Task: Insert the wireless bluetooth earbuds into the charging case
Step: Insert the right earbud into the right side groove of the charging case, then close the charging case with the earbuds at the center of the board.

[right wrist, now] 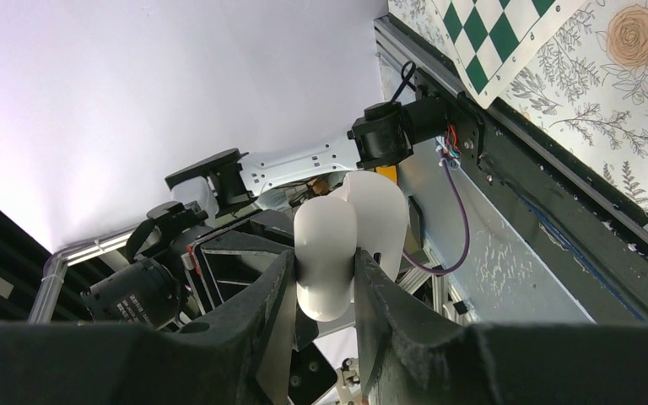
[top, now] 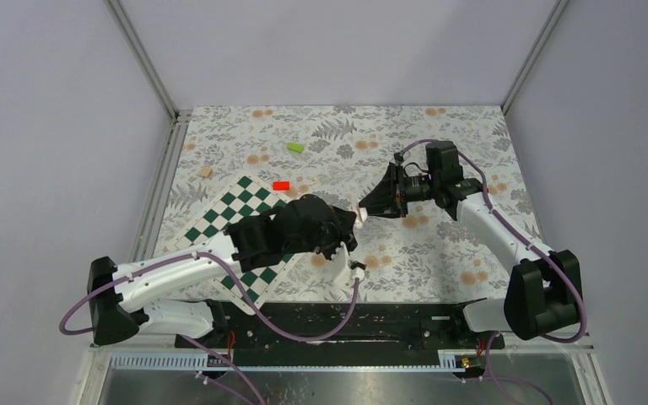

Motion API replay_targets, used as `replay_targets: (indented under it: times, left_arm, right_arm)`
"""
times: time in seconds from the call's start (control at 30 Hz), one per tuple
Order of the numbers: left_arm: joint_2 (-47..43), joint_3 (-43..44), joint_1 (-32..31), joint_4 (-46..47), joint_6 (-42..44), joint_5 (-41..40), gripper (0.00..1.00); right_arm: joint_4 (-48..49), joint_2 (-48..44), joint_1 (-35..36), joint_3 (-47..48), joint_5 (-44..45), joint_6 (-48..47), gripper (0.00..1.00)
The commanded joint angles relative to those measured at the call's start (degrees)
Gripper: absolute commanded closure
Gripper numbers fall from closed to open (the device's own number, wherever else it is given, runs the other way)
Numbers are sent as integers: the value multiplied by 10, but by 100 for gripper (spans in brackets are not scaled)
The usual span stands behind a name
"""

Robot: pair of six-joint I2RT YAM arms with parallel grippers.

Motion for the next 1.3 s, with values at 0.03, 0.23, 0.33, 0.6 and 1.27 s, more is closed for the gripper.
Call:
replay_targets:
  times: [0.03,0.23,0.33,0.6,1.27]
  left_arm:
    - [13,25,-11,1,17,-18,100]
    - [17,25,-16,15,12,-27,96]
    - [18,23,-16,23,12,-28,86]
    - [16,21,-17,35,0,-26,76]
    - [-13,-4,-17,119,-23,-28,61]
  right_arm:
    - [3,-12,-2,20,-19,-4,100]
    - [2,-6,-2,21,-21,-7,100]
    - [3,-6,-2,21,-22,-7,100]
    - [2,-5,-2,12,-23,-13,100]
    - [2,-5,-2,3,-18,-18,100]
